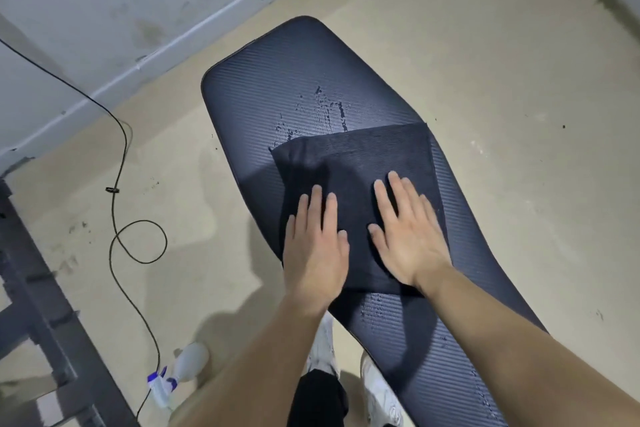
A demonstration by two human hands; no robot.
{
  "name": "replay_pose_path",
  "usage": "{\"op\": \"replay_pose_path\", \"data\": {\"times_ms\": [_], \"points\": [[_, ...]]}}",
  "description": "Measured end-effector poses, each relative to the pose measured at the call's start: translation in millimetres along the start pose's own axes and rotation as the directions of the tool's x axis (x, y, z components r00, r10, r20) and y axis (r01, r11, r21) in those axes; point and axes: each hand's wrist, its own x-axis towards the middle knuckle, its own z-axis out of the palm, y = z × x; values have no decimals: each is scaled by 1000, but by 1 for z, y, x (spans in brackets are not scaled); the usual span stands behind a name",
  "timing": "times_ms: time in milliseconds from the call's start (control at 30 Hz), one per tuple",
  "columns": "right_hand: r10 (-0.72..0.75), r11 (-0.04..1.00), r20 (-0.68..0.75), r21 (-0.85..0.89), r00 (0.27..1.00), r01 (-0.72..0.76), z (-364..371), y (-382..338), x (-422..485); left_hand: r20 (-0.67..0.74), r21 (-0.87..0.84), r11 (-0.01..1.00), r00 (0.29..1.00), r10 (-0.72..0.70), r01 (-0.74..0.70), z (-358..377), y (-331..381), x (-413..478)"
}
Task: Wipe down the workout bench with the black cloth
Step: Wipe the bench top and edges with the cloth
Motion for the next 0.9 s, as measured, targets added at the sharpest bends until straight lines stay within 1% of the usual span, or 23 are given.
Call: {"op": "replay_pose_path", "data": {"times_ms": [67, 200, 267, 367, 600, 667, 800, 900], "points": [[23, 1000, 16, -22, 1000, -22, 16, -4, 13, 25, 27, 999, 999, -25, 25, 13, 4, 11], [51, 998, -65, -20, 997, -52, 25, -16, 42, -44, 26, 997, 996, -77, 78, 23, -10, 41], [15, 1000, -95, -15, 995, -17, 20, -20, 63, -76, 32, 997, 995, -72, 74, 19, -21, 61], [-39, 999, -104, -26, 994, 37, 7, -29, 96, -107, 66, 996, 992, -60, 67, 8, -36, 90], [-96, 995, -140, -53, 985, 89, -25, -59, 191, -174, 134, 985, 981, -81, 105, -19, -69, 173], [-105, 993, -166, -61, 981, 96, -35, -67, 218, -192, 123, 988, 979, -65, 90, -30, -76, 202], [-109, 993, -185, -60, 977, 99, -52, -77, 267, -200, 111, 994, 980, 7, 16, -49, -90, 256], [-103, 994, -185, -61, 977, 93, -60, -81, 288, -239, 87, 996, 971, 13, 8, -53, -96, 276]]}}
